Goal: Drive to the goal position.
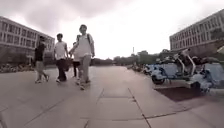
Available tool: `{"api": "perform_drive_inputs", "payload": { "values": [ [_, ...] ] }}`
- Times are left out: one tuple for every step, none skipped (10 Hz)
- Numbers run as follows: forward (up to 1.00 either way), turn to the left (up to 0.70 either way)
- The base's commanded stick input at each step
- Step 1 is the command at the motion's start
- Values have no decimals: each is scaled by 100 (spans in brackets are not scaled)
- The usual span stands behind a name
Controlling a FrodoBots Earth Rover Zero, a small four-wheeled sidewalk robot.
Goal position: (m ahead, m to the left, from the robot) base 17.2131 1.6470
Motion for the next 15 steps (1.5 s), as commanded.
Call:
{"api": "perform_drive_inputs", "payload": {
  "values": [
    [70, 0],
    [70, 0],
    [70, 0],
    [70, 12],
    [70, 8],
    [70, 0],
    [70, 0],
    [70, 0],
    [70, 0],
    [70, 0],
    [70, 0],
    [70, 0],
    [70, 0],
    [70, 0],
    [70, 0]
  ]
}}
